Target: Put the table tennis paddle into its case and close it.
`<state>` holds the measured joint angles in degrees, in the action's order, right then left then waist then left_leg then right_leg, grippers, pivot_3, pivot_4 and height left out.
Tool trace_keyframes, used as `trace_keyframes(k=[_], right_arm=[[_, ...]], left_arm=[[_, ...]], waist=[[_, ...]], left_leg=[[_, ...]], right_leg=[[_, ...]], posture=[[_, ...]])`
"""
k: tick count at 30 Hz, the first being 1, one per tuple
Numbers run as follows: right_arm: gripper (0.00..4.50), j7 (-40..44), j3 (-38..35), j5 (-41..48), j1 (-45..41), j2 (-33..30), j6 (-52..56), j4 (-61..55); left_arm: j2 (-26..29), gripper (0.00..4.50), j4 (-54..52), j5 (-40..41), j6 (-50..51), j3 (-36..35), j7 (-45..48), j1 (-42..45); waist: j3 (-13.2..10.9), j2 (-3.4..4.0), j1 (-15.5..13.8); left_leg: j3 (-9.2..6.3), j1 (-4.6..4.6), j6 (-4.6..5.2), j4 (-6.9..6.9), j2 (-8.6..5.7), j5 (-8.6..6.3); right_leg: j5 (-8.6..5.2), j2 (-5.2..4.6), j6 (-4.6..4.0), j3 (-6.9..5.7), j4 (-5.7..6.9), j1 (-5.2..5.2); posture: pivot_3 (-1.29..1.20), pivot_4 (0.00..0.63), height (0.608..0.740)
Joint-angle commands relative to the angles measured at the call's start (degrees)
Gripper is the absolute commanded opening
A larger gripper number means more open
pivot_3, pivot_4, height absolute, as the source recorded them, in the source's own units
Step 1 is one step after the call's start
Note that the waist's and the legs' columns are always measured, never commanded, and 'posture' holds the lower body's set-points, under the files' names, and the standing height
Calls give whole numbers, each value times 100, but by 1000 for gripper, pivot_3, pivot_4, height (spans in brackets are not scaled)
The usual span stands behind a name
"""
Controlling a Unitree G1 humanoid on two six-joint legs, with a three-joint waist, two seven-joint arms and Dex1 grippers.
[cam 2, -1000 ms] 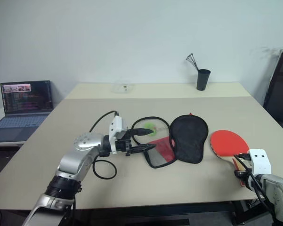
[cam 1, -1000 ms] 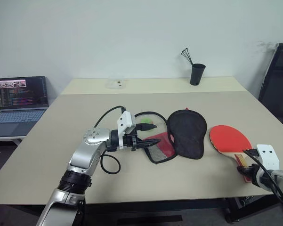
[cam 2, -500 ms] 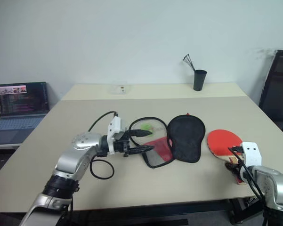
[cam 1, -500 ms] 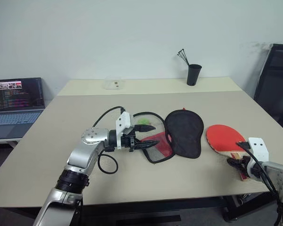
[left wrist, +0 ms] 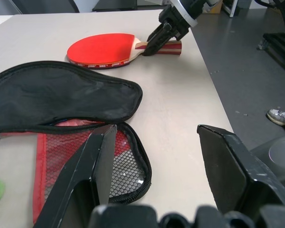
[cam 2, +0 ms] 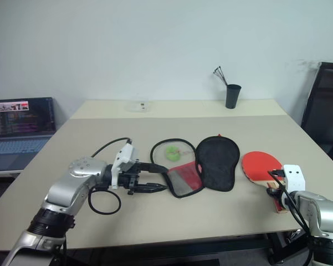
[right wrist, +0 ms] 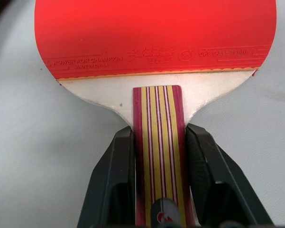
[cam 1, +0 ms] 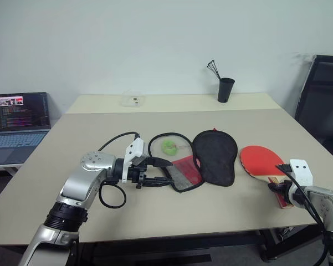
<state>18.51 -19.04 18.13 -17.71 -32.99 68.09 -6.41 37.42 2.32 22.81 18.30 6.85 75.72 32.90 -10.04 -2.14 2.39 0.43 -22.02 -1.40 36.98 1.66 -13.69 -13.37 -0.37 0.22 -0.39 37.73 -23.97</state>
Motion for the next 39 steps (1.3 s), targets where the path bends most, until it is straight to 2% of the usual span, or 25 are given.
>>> trace_keyframes(k=[1, 6, 10, 19, 24, 27, 33, 39], right_arm=[[1086, 20, -31, 86, -146, -47, 31, -180], [1086, -77, -335, 204, -616, -142, 284, -535], [1086, -347, -454, 326, -1294, 119, 642, -877], [1086, -1081, 3, 238, -2076, 1497, 914, -1271], [1086, -1647, 499, -82, -2020, 2531, 389, -856], [1086, -1833, 703, -284, -1953, 2812, -45, -502], [1086, -1998, 887, -645, -1971, 2825, -1012, 478], [1086, -2057, 831, -751, -1939, 2764, -1241, 822]], left_arm=[[57, 2968, -202, 30, -68, -118, -28, -15], [99, 2968, -310, 50, -34, -200, -143, -176], [135, 2968, -415, 90, 6, -250, -217, -317], [101, 2968, -501, 79, 12, -213, -325, -378], [72, 2968, -553, 66, 8, -199, -399, -413], [69, 2968, -587, 69, 15, -201, -438, -432], [94, 2968, -708, 91, 55, -233, -512, -510], [118, 2968, -740, 100, 76, -251, -535, -539]], waist=[[0, 0, 0], [-10, 17, 1], [-24, 40, -10], [-26, 42, -77], [-26, 42, -72], [-26, 43, -73], [-27, 44, -70], [-27, 44, -63]], left_leg=[[0, 0, 0, 0, 0, 0], [5, -6, 0, -5, -1, 0], [1, -36, 0, -5, -1, 0], [-26, -74, 1, -6, 2, -1], [-28, -80, 1, -5, 2, -1], [-29, -81, 1, -6, 2, -1], [-26, -83, 1, -4, 1, -1], [-27, -82, 2, -6, 0, -1]], right_leg=[[0, 0, 0, 0, 0, 0], [0, 0, 0, 9, 2, -11], [0, 2, 0, 20, 2, -33], [-2, 6, -3, -5, -17, -46], [-1, 2, -4, -7, -15, -52], [-1, 3, -4, -8, -14, -55], [-1, -5, -4, -6, -15, -55], [-1, -1, -4, -7, -14, -56]], posture=[[0, 150, 740], [0, 150, 740], [0, 150, 740], [0, 150, 740], [0, 150, 740], [0, 150, 740], [0, 150, 740], [0, 150, 740]])
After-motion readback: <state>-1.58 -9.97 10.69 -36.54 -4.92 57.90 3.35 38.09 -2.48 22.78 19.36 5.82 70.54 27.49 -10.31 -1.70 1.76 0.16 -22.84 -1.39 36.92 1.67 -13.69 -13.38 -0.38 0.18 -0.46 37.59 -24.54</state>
